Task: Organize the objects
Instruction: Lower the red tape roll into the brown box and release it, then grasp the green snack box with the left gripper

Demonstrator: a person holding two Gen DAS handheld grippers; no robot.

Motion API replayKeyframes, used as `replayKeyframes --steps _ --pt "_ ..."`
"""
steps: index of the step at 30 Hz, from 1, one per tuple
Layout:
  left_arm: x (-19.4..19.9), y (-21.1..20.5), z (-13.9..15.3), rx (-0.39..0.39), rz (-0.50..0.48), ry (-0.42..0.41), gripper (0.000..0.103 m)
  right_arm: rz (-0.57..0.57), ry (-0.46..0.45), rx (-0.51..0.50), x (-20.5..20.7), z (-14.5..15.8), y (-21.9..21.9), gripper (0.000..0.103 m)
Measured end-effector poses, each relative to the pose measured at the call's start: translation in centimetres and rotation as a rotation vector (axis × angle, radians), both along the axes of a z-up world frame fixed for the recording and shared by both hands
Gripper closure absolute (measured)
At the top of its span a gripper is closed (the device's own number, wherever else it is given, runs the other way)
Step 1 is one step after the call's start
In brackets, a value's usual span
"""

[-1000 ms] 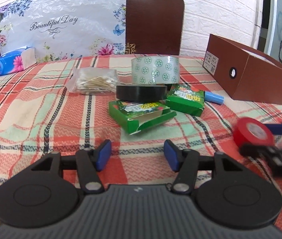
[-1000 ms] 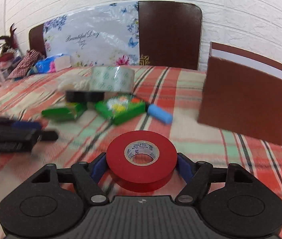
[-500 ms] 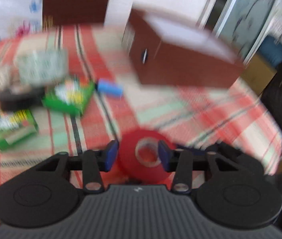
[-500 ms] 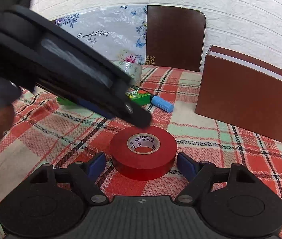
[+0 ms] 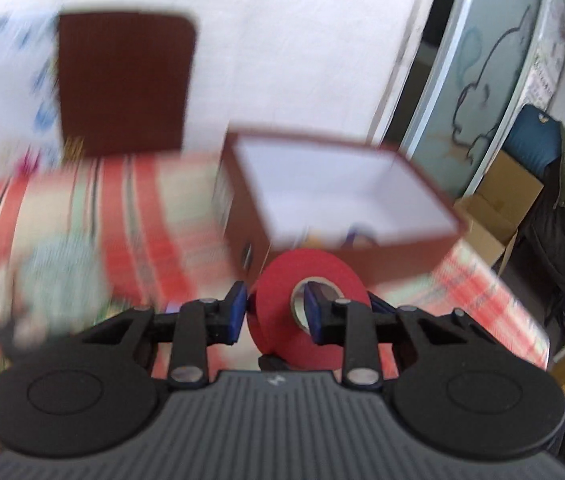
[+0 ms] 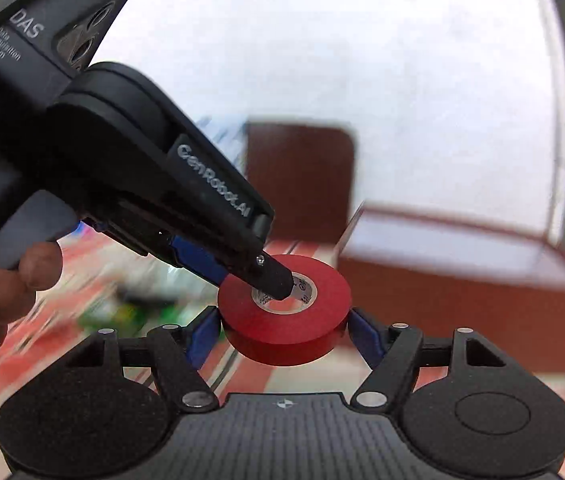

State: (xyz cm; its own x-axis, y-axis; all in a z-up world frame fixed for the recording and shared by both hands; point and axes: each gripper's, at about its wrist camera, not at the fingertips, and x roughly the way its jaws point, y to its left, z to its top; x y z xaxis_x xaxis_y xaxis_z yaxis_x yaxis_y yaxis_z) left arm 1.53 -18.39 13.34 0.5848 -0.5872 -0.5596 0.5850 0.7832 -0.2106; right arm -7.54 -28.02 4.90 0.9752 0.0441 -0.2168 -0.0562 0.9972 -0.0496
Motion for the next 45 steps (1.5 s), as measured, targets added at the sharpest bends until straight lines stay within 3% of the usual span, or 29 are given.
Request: replayKeyframes --steps 3,7,11,15,16,18,20,22,25,29,32,36,40,45 --pt "2.7 -3.7 2.4 0.002 -0.017 -0.06 0.07 -0.06 -0.065 0.003 2.9 2.2 -2.5 0.033" --pt "6.5 -8.6 3.2 0.024 -0.025 -0.078 0.07 -0.119 -0.081 0.024 7.3 3.6 -6.3 0.033" --pt "9.7 -11.9 1.0 0.038 0.014 -0.066 0.061 -0.158 -0.006 0.048 12.0 2.4 -9.6 0.032" --pt "11.1 -13.3 -2.5 0.097 0.057 -0.079 0.056 -0.219 0.029 0.094 14.3 -1.0 -11.8 0.022" --pt "11.1 -13.4 -3.4 0.111 0.058 -0.077 0.056 -0.211 0.003 0.105 13.9 -1.4 -12.0 0.023" --pt "10.1 -13.9 -4.0 0.158 0.05 -0.173 0.054 -0.209 -0.03 0.086 13.5 -1.5 -11.8 0.021" --pt "9.4 -14.1 -4.1 0.169 0.028 -0.184 0.054 -0.206 -0.043 0.091 13.5 -1.6 -11.9 0.021" --pt "8.9 -13.8 -3.5 0.146 0.016 -0.165 0.054 -0.21 -0.052 0.091 13.4 -1.6 -11.9 0.021" --pt "6.6 -12.1 -1.4 0.111 0.024 -0.232 0.052 -0.23 -0.082 0.094 12.3 -1.1 -12.4 0.021" --pt "2.8 -8.5 0.6 0.063 0.022 -0.284 0.047 -0.236 -0.13 0.121 8.4 0.0 -11.5 0.021" --pt "0.2 -5.7 0.6 0.053 0.025 -0.278 0.047 -0.256 -0.123 0.158 5.5 -0.4 -10.8 0.021" --pt "-2.0 -2.7 -1.3 0.051 0.039 -0.224 0.045 -0.306 -0.111 0.138 2.3 -1.3 -9.2 0.019" --pt "-2.8 -0.2 -4.9 0.118 0.074 -0.12 0.045 -0.291 0.031 0.171 1.7 -2.8 -8.4 0.02" --pt "-3.5 3.3 -9.2 0.23 0.171 -0.032 0.045 -0.277 0.143 0.197 2.1 -3.2 -7.8 0.02"
